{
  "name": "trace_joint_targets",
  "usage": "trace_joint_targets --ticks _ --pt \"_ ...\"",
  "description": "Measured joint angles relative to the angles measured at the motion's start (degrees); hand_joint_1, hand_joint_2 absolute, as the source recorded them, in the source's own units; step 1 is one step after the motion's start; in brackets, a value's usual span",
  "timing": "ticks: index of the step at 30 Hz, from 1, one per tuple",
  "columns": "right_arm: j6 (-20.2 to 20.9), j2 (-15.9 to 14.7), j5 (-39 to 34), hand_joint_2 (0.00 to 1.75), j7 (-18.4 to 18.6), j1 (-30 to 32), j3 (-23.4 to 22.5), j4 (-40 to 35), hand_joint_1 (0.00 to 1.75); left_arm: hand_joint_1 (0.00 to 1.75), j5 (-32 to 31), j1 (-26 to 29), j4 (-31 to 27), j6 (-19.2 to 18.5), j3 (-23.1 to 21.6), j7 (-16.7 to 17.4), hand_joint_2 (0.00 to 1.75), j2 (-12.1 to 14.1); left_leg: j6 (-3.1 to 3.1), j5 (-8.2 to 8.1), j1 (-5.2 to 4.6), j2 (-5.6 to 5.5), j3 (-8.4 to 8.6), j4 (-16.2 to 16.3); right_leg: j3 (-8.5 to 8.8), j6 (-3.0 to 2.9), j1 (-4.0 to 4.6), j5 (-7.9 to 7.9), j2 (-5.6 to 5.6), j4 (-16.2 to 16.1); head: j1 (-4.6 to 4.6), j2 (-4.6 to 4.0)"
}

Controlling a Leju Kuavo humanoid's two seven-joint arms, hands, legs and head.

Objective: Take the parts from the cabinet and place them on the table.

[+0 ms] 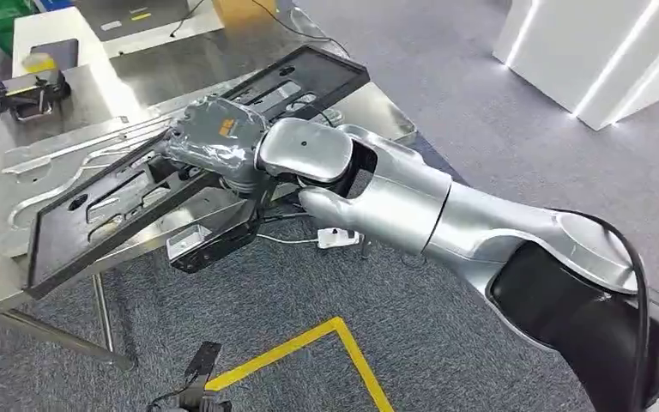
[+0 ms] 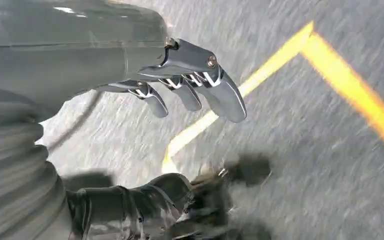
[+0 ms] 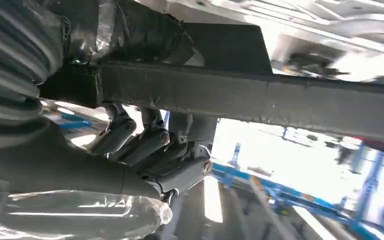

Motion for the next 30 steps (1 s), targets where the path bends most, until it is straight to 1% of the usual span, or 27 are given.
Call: trace_joint_targets --ticks 3,4,5,6,7,8,9,10,11,12,13,14,15,16,18,19,20,21,22,23,24,25,26,27,28,29,30 --pt "0.02 0.0 0.09 1.75 -0.02 -0.15 0.79 -0.31 1.75 0.0 -5.55 0.25 -0.26 0.0 -2.67 -5.95 1.75 0.77 1.0 -0.27 -0.1 -2.11 0.34 -0.22 1.3 0.92 0.13 -0.47 -1.86 -0.64 0.06 0.0" --pt "0.04 -0.02 0.09 1.75 -0.04 -0.19 0.79 -0.28 1.75 0.0 -5.94 0.74 -0.68 -0.78 -3.88 -9.18 1.75 0.92 1.46 -0.1 0.56 -2.63 0.81 -0.56 1.18 1.64 -0.42 -1.11 0.18 -0.29 0.26 0.0" --pt "0.04 -0.02 0.09 1.75 -0.24 -0.41 0.81 -0.33 1.75 0.0 -5.94 0.92 -0.9 -1.84 -4.69 -12.01 1.75 1.18 1.68 -0.16 0.58 -3.33 0.83 -0.63 0.34 1.62 -0.44 -2.36 3.02 1.85 0.31 0.0" --pt "0.07 0.0 0.09 1.75 -0.61 -0.63 0.85 -0.33 1.75 0.0 -6.46 1.06 -1.01 -3.43 -5.48 -14.98 1.75 1.29 2.6 -0.1 0.49 -3.67 0.79 -0.6 -1.6 1.39 -0.38 -4.27 4.75 5.72 0.57 0.0" --pt "0.07 0.0 0.09 1.75 -0.96 -0.55 1.03 -0.33 1.75 0.0 -7.54 1.16 -1.11 -5.08 -6.45 -17.31 1.75 1.31 2.71 -0.12 0.42 -4.38 0.79 -0.6 -4.12 1.28 -0.33 -6.27 5.74 10.7 0.52 0.0" --pt "0.04 0.0 0.09 1.75 -1.4 -0.24 1.29 -0.31 1.75 0.0 -8.76 1.18 -1.29 -7.1 -7.93 -17.49 1.75 1.29 2.88 -0.23 0.33 -5.3 0.79 -0.54 -6.76 1.28 -0.26 -7.63 6.18 15.28 0.59 0.0" --pt "-0.04 0.0 0.07 1.75 -1.9 0.06 1.55 -0.24 1.75 0.0 -9.15 0.99 -1.51 -8.66 -9.23 -16.23 1.75 1.29 2.93 -0.29 0.31 -6.17 0.78 -0.45 -8.32 1.28 -0.25 -7.6 6.3 17.39 0.59 0.0" --pt "-0.15 0.0 -0.11 1.75 -2.32 0.2 1.88 -0.13 1.75 0.0 -8.83 0.68 -1.66 -10.45 -10.59 -14.23 1.75 1.33 2.87 -0.33 0.31 -7.29 0.79 -0.28 -8.63 1.19 -0.26 -6.08 6.32 16.67 0.63 0.0" --pt "-0.22 0.02 -0.37 1.75 -2.71 0.16 2.06 0.02 1.75 0.0 -8.04 0.35 -1.9 -11.08 -11.37 -12.78 1.75 1.36 2.78 -0.46 0.34 -8.21 0.75 -0.04 -7.86 1.03 -0.28 -3.66 6.43 13.78 0.61 0.0" --pt "-0.35 0.18 -0.61 1.75 -3.1 0.03 2.1 0.26 1.75 0.0 -7.2 -0.07 -2.1 -11.39 -11.6 -11.91 1.75 1.33 2.6 -0.61 0.37 -9.21 0.75 0.23 -5.99 0.8 -0.36 -0.71 6.78 8.99 0.66 0.0" --pt "-0.52 0.2 -0.83 1.75 -3.28 -0.21 2.1 0.46 1.75 0.0 -6.53 -0.5 -2.25 -11.41 -11.63 -11.3 1.75 1.36 2.35 -0.84 0.4 -10.15 0.76 0.55 -3.88 0.54 -0.42 1.95 8.12 3.89 0.63 0.0" --pt "-0.87 0.2 -0.98 1.75 -3.45 -0.31 2.1 0.87 1.75 0.0 -6.05 -0.64 -2.32 -11.39 -11.97 -10.97 1.75 1.36 2.08 -0.97 0.51 -10.75 0.61 0.63 -2.71 0.23 -0.71 1.62 11.25 1.75 0.57 0.0" --pt "-1.38 0.35 -1.09 1.75 -3.76 -0.59 2.1 1.24 1.75 0.0 -6.01 -1.04 -2.38 -11.34 -12.5 -10.86 1.75 1.57 1.72 -1.07 0.25 -11.47 0.29 1.02 -2.12 0.5 -0.99 1.38 11.32 0.36 0.24 0.0" --pt "-1.64 0.48 -1.14 1.75 -4.0 -0.73 2.12 1.73 1.75 0.0 -6.16 -1.13 -2.43 -11.17 -12.83 -10.95 1.75 1.66 1.28 -0.87 0.74 -11.85 0.11 0.7 -2.01 0.44 -0.56 1.41 10.62 0.54 0.48 0.0" --pt "-2.14 1.27 -1.16 1.75 -4.39 -1.01 2.16 2.8 1.75 0.0 -7.14 -1.11 -2.43 -11.19 -13.77 -11.1 1.75 1.79 0.3 -0.58 1.05 -13.4 0.15 0.19 -1.63 -0.14 -0.16 1.44 9.37 0.19 0.57 0.0" --pt "-2.23 1.35 -1.16 1.75 -4.44 -1.2 2.14 3.3 1.75 0.0 -7.42 -1.12 -2.45 -11.32 -14.14 -11.12 1.75 1.99 0.21 -0.68 1.07 -13.32 -0.2 0.28 -1.11 -0.54 -1.03 1.77 8.23 -0.48 0.5 0.0" --pt "-2.27 1.66 -1.16 1.75 -4.46 -1.37 2.16 3.85 1.75 0.0 -7.76 -1.08 -2.56 -11.32 -14.47 -11.16 1.75 1.92 -0.06 -1.59 0.32 -9.25 -0.58 1.7 -0.76 -0.77 -0.91 1.79 7.81 -0.83 0.28 0.0" --pt "-2.38 1.86 -1.2 1.75 -4.48 -1.77 2.16 4.4 1.75 0.0 -7.78 -1.33 -2.58 -11.37 -14.69 -11.21 1.75 1.92 -0.32 -3.6 0.46 -6.8 -2.28 5.02 -0.75 -1.04 -0.84 1.74 6.97 -0.87 -0.4 0.0" --pt "-2.4 2.03 -1.2 1.75 -4.57 -1.92 2.16 4.92 1.75 0.0 -7.8 -1.64 -2.67 -11.39 -15.08 -11.21 1.75 1.92 -0.63 -5.4 0.73 -5.66 -4.3 9.05 -0.69 -1.18 -0.7 1.66 6.36 -0.86 -0.31 0.0" --pt "-2.43 2.12 -1.2 1.75 -4.63 -1.9 2.19 5.5 1.75 0.0 -7.8 -1.86 -2.71 -11.37 -15.45 -11.21 1.75 1.92 -0.82 -6.81 0.91 -5.06 -6.29 12.92 -0.63 -1.25 -0.62 1.54 5.52 -0.85 -0.31 0.0" --pt "-2.4 2.21 -1.2 1.75 -4.83 -1.81 2.29 6.01 1.75 0.0 -7.8 -1.91 -2.75 -11.37 -15.6 -11.21 1.75 1.92 -1.01 -7.39 1.04 -4.76 -7.88 15.72 -0.62 -1.28 -0.62 1.4 4.68 -0.76 -0.35 0.0" --pt "-2.43 2.32 -1.18 1.75 -4.9 -1.63 2.4 6.34 1.75 0.0 -7.82 -1.8 -2.82 -11.37 -15.63 -11.19 1.75 1.92 -1.12 -6.65 1.13 -4.5 -8.08 15.74 -0.55 -1.18 -0.66 1.28 3.96 -0.71 -0.33 0.0" --pt "-2.43 2.53 -1.14 1.75 -4.9 -1.53 2.58 6.77 1.75 0.0 -7.89 -1.7 -2.82 -11.37 -15.67 -11.16 1.75 1.92 -1.2 -4.83 1.25 -4.29 -6.93 13.31 -0.46 -1.03 -0.7 1.1 3.25 -0.64 -0.35 0.0" --pt "-2.43 2.62 -1.14 1.75 -4.9 -1.54 2.64 7.0 1.75 0.0 -7.89 -1.72 -2.82 -11.34 -15.95 -11.14 1.75 1.92 -1.28 -2.4 1.33 -3.95 -4.71 8.99 -0.32 -0.83 -0.8 0.85 2.5 -0.52 -0.33 0.0" --pt "-2.43 2.73 -1.14 1.75 -4.9 -1.57 2.64 7.26 1.75 0.0 -7.89 -1.79 -2.84 -11.32 -16.39 -11.14 1.75 1.92 -1.32 -0.13 1.27 -2.72 -2.04 4.19 -0.07 -0.55 -0.88 0.53 1.84 -0.37 -0.33 0.0" --pt "-2.45 2.89 -1.14 1.75 -4.9 -1.59 2.64 7.48 1.75 0.0 -7.89 -1.86 -2.86 -11.28 -16.61 -11.12 1.75 1.92 -1.36 0.14 0.92 -0.39 -0.26 0.17 0.31 -0.13 -0.77 0.19 1.25 -0.29 -0.35 0.0" --pt "-2.43 3.02 -1.14 1.75 -4.9 -1.78 2.64 7.82 1.75 0.0 -7.89 -1.96 -2.91 -11.19 -16.63 -11.12 1.75 1.94 -0.52 -0.26 0.14 0.34 0.3 0.25 0.33 0.22 -0.27 0.02 0.8 -0.48 -0.52 0.0"
